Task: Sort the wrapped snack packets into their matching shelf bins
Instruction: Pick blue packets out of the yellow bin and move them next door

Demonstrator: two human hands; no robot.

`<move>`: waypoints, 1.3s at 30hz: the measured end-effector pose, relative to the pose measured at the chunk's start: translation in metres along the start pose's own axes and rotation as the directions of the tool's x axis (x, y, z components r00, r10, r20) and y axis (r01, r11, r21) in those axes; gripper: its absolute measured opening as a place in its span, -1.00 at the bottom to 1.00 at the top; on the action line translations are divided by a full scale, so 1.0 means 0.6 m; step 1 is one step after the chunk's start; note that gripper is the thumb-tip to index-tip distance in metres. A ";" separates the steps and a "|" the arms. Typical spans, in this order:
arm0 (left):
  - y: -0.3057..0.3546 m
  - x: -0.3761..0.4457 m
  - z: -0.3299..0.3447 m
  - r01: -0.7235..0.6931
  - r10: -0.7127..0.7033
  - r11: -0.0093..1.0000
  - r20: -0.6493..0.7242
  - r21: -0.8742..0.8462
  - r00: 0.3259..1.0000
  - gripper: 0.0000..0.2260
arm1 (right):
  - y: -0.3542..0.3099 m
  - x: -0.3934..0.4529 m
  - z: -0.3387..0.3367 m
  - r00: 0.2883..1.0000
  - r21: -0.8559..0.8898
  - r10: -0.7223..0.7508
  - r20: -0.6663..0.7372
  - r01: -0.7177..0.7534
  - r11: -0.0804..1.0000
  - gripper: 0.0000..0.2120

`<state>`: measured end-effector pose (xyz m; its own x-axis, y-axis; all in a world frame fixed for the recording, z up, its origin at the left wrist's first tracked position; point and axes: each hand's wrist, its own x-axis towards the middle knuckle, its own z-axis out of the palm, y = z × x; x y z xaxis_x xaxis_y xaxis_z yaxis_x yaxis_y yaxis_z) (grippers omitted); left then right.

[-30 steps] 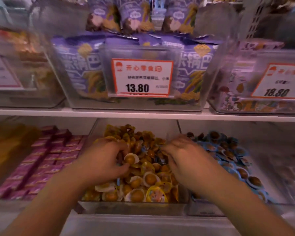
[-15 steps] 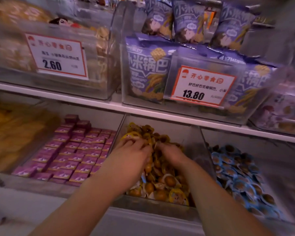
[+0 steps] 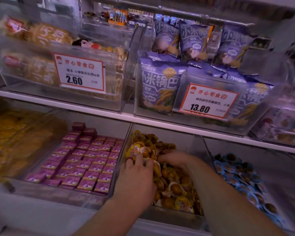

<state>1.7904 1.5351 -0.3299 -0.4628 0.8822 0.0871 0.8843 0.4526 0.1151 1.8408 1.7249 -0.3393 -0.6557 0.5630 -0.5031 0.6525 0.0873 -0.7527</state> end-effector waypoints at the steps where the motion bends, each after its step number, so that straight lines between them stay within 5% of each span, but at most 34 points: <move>1: -0.001 0.001 0.002 0.011 -0.011 1.000 -0.013 -0.025 1.000 -0.57 | 0.001 0.001 0.000 1.000 0.034 0.003 -0.019 -0.003 0.999 -0.43; 6: -0.007 0.009 0.018 0.058 -0.078 0.955 -0.060 -0.292 0.995 -0.55 | -0.002 -0.015 -0.004 0.997 0.295 0.078 -0.021 -0.068 0.953 -0.68; 13: -0.016 0.043 0.023 0.098 -0.112 0.642 0.033 -0.760 0.993 -0.54 | -0.040 -0.055 -0.050 0.995 0.626 -0.077 0.066 0.019 0.780 -0.84; 17: -0.001 0.060 0.015 0.079 -0.129 0.408 0.028 -0.910 0.991 -0.63 | -0.035 -0.093 -0.059 0.993 0.580 -0.096 -0.065 0.116 0.806 -0.78; 23: 0.000 0.055 -0.004 -0.023 -0.235 0.237 -0.080 -0.971 0.969 -0.72 | -0.001 -0.145 -0.027 0.958 0.417 -0.240 -0.156 0.284 0.863 -0.76; 25: -0.010 0.044 -0.006 -0.050 -0.241 0.297 -0.126 -0.954 0.962 -0.74 | 0.006 -0.155 -0.009 0.943 0.354 -0.321 -0.085 0.330 0.875 -0.65; 29: -0.025 0.021 0.011 -0.131 -0.069 0.737 -0.267 -0.663 0.961 -0.76 | 0.037 -0.165 0.000 0.885 -0.001 -0.447 -0.129 0.451 0.893 -0.57; 31: -0.023 0.020 0.019 -0.153 -0.009 0.845 -0.299 -0.512 0.954 -0.79 | 0.054 -0.165 0.001 0.841 -0.277 -0.507 -0.188 0.450 0.849 -0.50; 33: -0.023 0.024 0.017 -0.165 -0.001 0.850 -0.315 -0.500 0.949 -0.81 | 0.062 -0.171 0.002 0.758 -0.523 -0.614 -0.221 0.439 0.731 -0.51; 36: -0.028 0.032 0.003 -0.154 -0.079 0.776 -0.337 -0.612 0.938 -0.85 | 0.059 -0.188 -0.012 0.641 -0.563 -0.721 -0.265 0.505 0.655 -0.58; 39: -0.025 0.028 -0.010 -0.199 -0.052 0.748 -0.355 -0.633 0.934 -0.85 | 0.059 -0.198 -0.024 0.650 -0.525 -0.712 -0.264 0.523 0.672 -0.67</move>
<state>1.7693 1.5422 -0.3244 -0.4997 0.7541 0.4263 0.7140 0.0800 0.6955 1.9472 1.6726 -0.2999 -0.7909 0.5210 0.3211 0.2952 0.7844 -0.5455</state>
